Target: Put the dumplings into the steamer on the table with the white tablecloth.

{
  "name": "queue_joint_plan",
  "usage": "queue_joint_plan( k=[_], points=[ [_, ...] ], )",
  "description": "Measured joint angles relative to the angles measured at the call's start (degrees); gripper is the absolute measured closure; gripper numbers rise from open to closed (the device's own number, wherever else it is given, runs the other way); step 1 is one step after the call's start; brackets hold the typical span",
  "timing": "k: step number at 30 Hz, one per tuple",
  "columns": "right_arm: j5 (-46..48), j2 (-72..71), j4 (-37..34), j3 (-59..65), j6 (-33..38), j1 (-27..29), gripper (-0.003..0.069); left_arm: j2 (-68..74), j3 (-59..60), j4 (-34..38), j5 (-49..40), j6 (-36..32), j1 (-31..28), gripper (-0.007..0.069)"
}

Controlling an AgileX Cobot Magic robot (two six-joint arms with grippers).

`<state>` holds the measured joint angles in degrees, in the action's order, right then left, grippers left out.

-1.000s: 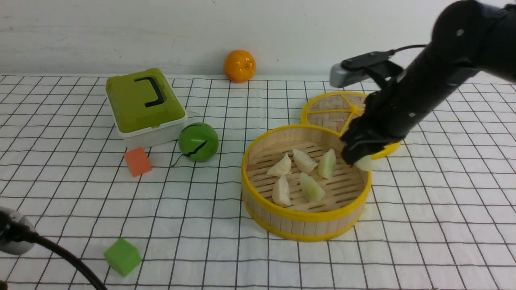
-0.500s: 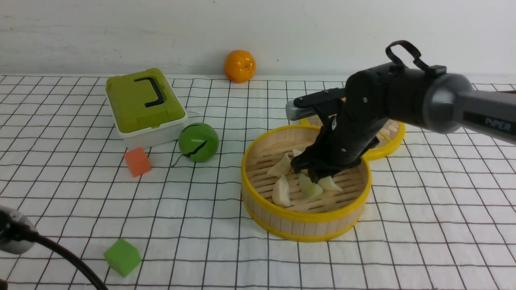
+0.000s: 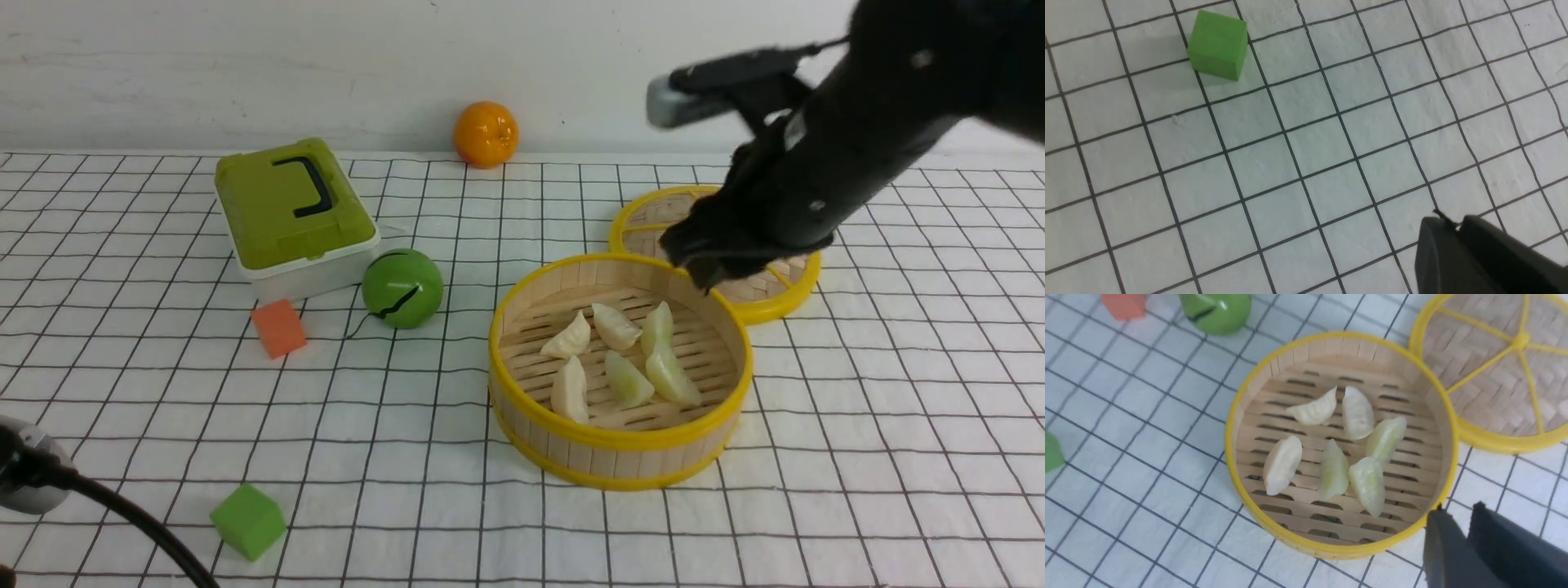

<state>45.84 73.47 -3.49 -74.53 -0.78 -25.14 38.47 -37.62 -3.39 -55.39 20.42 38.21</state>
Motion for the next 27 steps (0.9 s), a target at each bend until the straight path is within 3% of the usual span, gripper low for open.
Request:
queue_joint_plan(
  k=[2, 10, 27],
  points=[
    [-5.49, -9.53, -0.20, 7.96, 0.00, 0.00, 0.0673, 0.00, 0.00, 0.00, 0.00, 0.00, 0.00, 0.0561],
    [-15.04, -28.69, -0.17, 23.45, 0.00, 0.00, 0.0681, 0.00, 0.00, 0.00, 0.00, 0.00, 0.00, 0.0557],
    [-11.21, -42.61, -0.60, 28.75, -0.06, 0.00, 0.0676, 0.00, 0.00, 0.00, 0.00, 0.00, 0.00, 0.0543]
  ],
)
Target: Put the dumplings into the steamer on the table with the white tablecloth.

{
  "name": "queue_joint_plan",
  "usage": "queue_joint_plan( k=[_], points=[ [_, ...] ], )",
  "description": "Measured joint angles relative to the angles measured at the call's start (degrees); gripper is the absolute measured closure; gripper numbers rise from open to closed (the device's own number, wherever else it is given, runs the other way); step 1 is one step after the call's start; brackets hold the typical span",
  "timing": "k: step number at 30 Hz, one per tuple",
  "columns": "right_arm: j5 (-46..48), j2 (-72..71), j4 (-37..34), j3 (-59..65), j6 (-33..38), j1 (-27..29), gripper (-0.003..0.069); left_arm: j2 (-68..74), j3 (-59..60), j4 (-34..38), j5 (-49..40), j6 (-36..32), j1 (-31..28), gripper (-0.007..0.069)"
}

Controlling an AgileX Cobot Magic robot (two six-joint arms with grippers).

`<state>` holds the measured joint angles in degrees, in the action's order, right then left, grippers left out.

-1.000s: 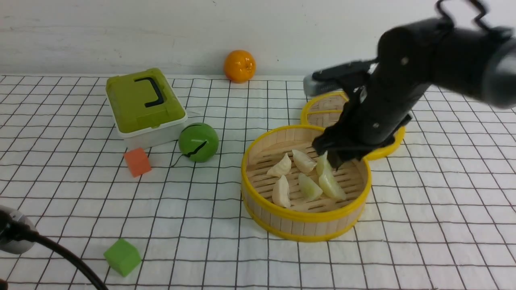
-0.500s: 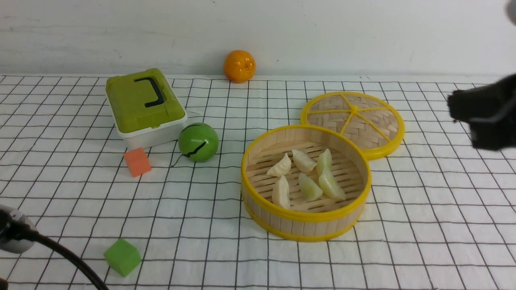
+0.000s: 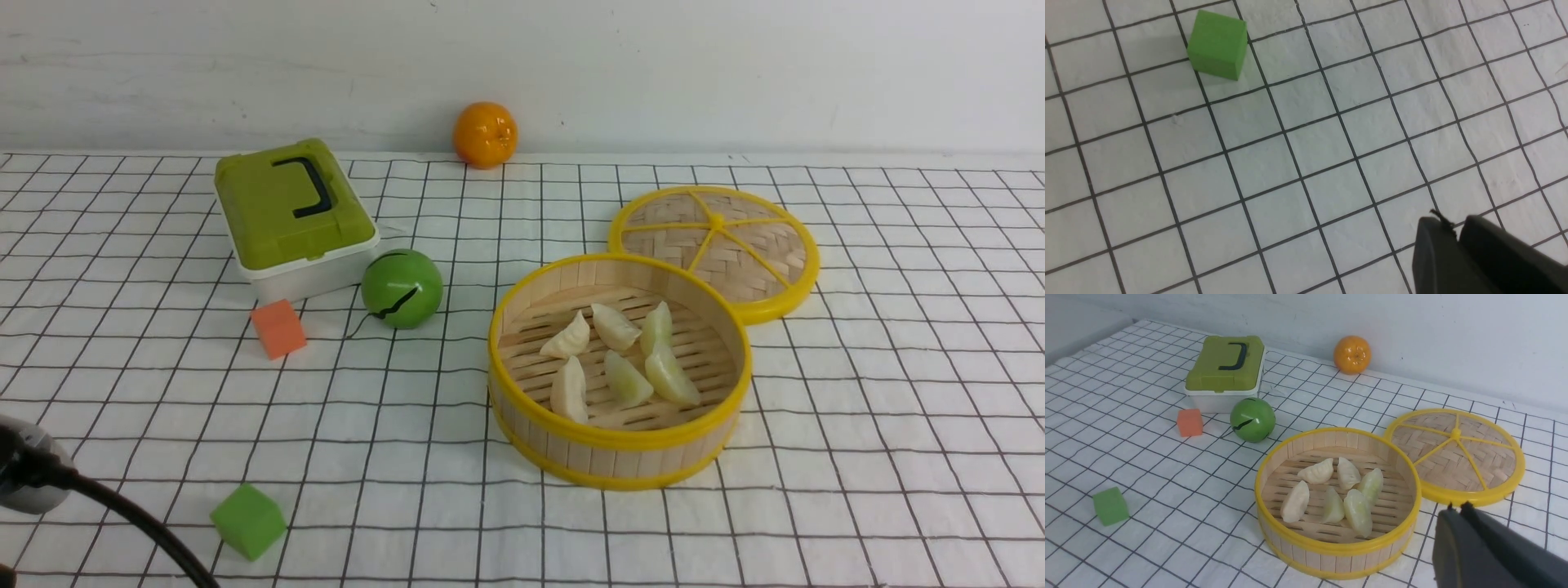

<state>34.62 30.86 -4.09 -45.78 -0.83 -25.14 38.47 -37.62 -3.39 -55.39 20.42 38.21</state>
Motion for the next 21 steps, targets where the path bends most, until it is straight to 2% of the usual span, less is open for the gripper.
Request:
queue_joint_plan(
  k=[4, 9, 11, 17, 21],
  points=[
    [-0.09, -2.61, 1.23, 2.31, -0.18, 0.00, 0.0680, 0.00, 0.00, 0.00, 0.00, 0.00, 0.00, 0.0540],
    [-8.53, -8.48, 4.73, 14.41, -3.33, 2.53, 0.0680, 0.00, 0.00, 0.00, 0.00, 0.00, 0.00, 0.0538],
    [-13.60, -11.12, 4.73, 20.17, -4.15, 5.05, 0.0680, 0.00, 0.00, -0.06, 0.00, 0.00, 0.00, 0.0537],
    [-29.58, -22.43, 4.09, 37.14, -4.53, 18.29, 0.0680, 0.00, 0.00, -0.06, 0.00, 0.00, 0.00, 0.0533],
    [-33.34, -29.06, 3.78, 45.64, -4.53, 25.09, 0.0680, 0.00, 0.00, -0.06, 0.00, 0.00, 0.00, 0.0531]
  ],
)
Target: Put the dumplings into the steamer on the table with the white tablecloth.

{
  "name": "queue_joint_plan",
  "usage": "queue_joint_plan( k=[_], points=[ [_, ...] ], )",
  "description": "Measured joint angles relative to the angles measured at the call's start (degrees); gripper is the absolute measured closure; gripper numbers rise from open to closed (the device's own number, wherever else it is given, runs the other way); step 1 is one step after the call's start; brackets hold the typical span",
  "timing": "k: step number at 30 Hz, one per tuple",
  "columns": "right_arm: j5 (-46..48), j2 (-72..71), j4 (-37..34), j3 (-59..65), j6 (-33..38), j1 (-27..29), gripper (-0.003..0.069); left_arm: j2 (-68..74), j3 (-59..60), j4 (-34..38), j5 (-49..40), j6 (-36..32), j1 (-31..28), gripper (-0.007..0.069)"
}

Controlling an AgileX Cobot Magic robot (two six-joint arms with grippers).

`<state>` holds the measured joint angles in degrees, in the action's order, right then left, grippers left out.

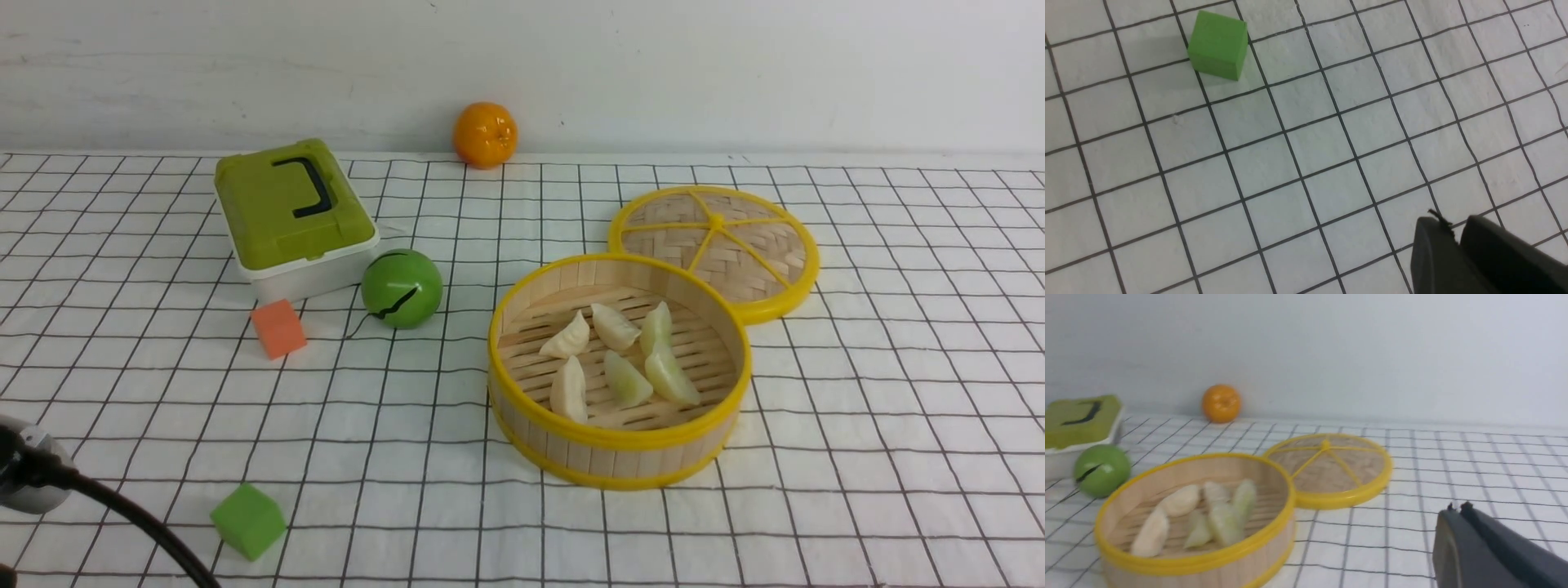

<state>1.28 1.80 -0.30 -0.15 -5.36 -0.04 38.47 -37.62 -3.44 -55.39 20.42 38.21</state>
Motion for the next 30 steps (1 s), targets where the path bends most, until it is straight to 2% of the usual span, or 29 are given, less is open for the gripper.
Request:
queue_joint_plan(
  k=[2, 7, 10, 30],
  points=[
    [5.04, -1.98, -0.12, 1.50, -0.05, 1.83, 0.0680, 0.00, 0.00, -0.04, 0.01, 0.00, 0.00, 0.0530],
    [16.20, -2.40, 0.30, 1.70, -0.07, 2.08, 0.0680, 0.06, 0.00, -0.24, 0.07, 0.00, 0.00, 0.0521],
    [19.61, -2.40, 0.30, 1.49, -0.07, 2.08, 0.0680, 0.06, 0.00, -0.24, 0.07, 0.00, 0.00, 0.0516],
    [20.69, -2.40, 0.30, 1.26, -0.11, 2.16, 0.0666, 0.06, 0.00, -0.24, 0.07, 0.00, 0.00, 0.0496]
  ],
)
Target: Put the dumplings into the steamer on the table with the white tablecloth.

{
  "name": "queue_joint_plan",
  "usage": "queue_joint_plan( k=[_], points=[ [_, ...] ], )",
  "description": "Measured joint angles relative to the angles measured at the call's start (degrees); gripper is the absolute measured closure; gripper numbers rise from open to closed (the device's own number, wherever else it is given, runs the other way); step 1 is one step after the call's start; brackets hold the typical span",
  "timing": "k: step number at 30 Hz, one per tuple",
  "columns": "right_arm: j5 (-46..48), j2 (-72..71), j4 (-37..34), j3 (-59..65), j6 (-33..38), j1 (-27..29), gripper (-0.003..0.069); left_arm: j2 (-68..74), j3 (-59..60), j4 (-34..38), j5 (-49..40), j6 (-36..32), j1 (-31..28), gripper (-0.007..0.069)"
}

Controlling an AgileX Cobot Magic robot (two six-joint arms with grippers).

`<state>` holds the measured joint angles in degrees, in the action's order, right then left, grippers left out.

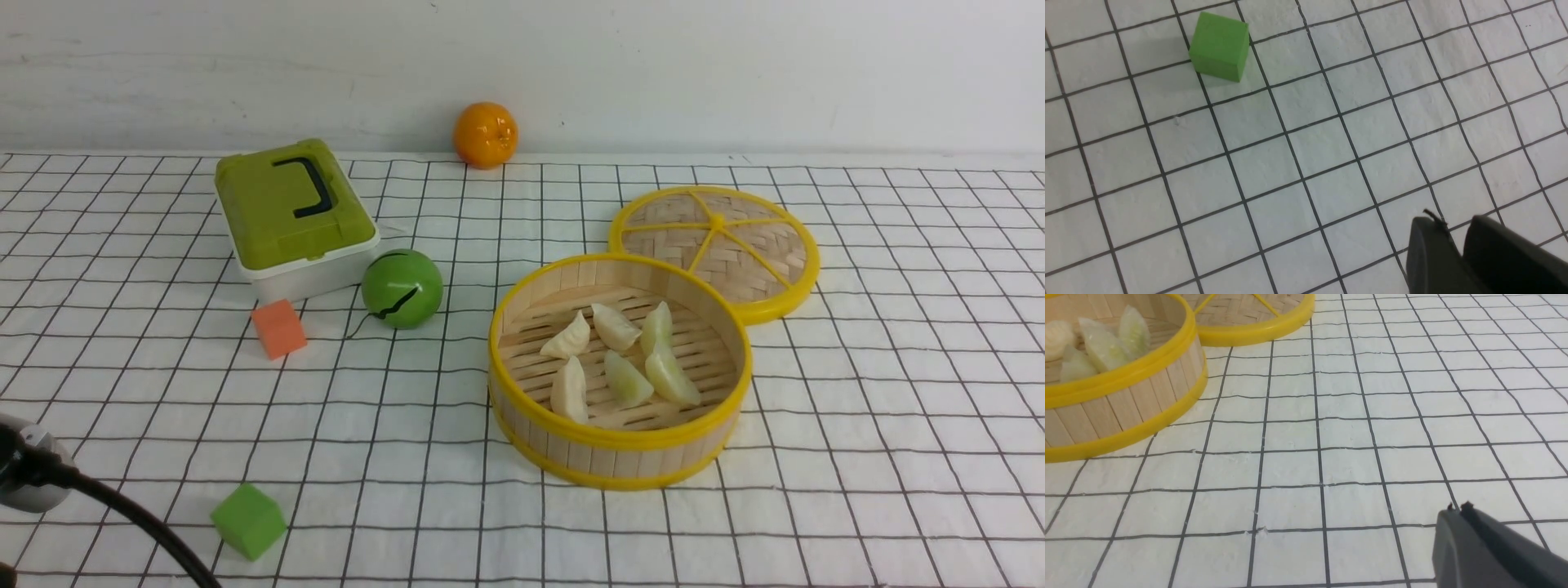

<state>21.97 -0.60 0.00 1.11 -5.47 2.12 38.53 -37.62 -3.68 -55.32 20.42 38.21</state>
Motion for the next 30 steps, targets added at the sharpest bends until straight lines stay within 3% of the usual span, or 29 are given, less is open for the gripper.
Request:
queue_joint_plan(
  k=[21, 23, 28, 30],
  points=[
    [0.00, 0.00, 0.00, 0.00, 0.00, 0.00, 0.0645, -2.79, 0.80, -0.57, 1.91, 0.00, -0.57, 0.0488],
    [0.00, 0.00, 0.00, 0.00, 0.00, 0.00, 0.0641, -6.20, 2.65, -1.21, 7.51, 0.00, -3.29, 0.0500],
    [0.00, 0.00, 0.00, 0.00, 0.00, 0.00, 0.0634, -16.90, 11.83, -2.15, 32.85, 0.00, -14.45, 0.0624],
    [0.00, 0.00, 0.00, 0.00, 0.00, 0.00, 0.0631, -20.65, 17.17, -2.37, 41.97, 0.00, -18.83, 0.0637]
  ],
)
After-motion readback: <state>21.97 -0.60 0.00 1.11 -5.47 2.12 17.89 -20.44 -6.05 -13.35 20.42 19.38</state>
